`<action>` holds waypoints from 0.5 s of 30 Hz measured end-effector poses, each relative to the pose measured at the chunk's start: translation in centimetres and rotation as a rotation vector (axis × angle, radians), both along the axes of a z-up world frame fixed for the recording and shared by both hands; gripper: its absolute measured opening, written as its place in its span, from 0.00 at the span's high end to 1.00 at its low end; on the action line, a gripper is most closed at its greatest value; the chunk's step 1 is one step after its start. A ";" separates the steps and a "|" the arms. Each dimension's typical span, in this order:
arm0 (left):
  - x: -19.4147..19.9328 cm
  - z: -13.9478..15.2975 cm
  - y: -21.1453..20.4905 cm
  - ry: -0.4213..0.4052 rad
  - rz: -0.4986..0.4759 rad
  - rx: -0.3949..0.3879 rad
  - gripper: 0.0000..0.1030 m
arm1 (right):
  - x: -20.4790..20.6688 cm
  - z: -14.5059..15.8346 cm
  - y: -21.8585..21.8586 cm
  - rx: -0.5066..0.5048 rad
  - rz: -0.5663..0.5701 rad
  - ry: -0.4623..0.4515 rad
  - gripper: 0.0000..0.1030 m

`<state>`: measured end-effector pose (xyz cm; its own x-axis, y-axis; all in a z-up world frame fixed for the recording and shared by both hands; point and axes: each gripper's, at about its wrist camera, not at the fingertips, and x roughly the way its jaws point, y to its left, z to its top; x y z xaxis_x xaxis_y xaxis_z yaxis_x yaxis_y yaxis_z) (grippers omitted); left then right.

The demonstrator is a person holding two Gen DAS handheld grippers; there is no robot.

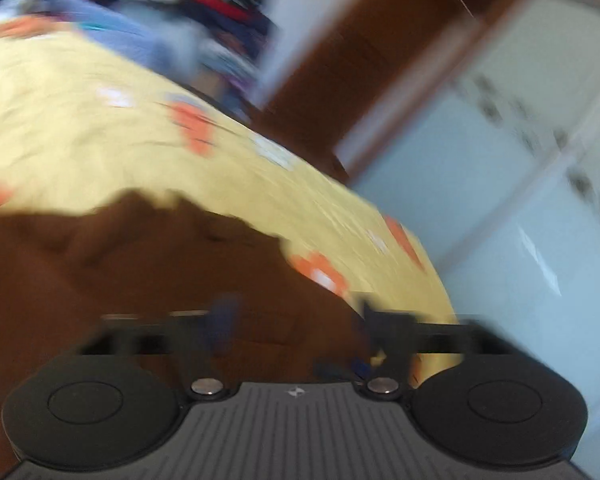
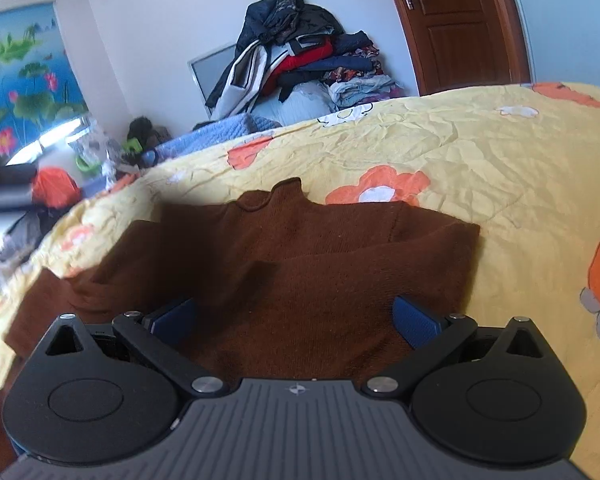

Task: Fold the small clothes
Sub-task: 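Fold the held sleeve across the sweater body with the left gripper, then open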

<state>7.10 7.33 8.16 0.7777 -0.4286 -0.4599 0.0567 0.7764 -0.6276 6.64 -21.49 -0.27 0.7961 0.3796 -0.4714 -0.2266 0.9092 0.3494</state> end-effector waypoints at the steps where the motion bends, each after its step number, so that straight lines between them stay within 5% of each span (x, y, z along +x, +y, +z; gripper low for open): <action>1: -1.4 -1.2 0.9 -0.017 0.093 0.001 0.01 | 0.0 -0.1 -0.3 0.019 -0.002 0.000 0.00; 3: -3.5 -3.9 2.5 -0.007 0.190 0.015 0.01 | 0.0 -0.1 -0.8 0.054 -0.002 0.000 0.00; 7: -6.0 -8.8 3.3 0.000 0.264 0.162 0.02 | 0.4 -0.1 -2.2 0.158 0.005 0.028 0.00; 10: -6.9 -8.4 2.2 -0.080 0.262 0.206 0.01 | 1.0 0.3 -4.1 0.337 0.011 0.125 0.00; 12: -6.2 -8.2 1.1 -0.059 0.252 0.246 0.01 | 1.7 0.4 -4.7 0.444 0.044 0.206 0.00; 15: -5.2 -7.8 -0.1 -0.049 0.233 0.260 0.01 | 3.1 0.5 -4.2 0.426 0.077 0.301 0.00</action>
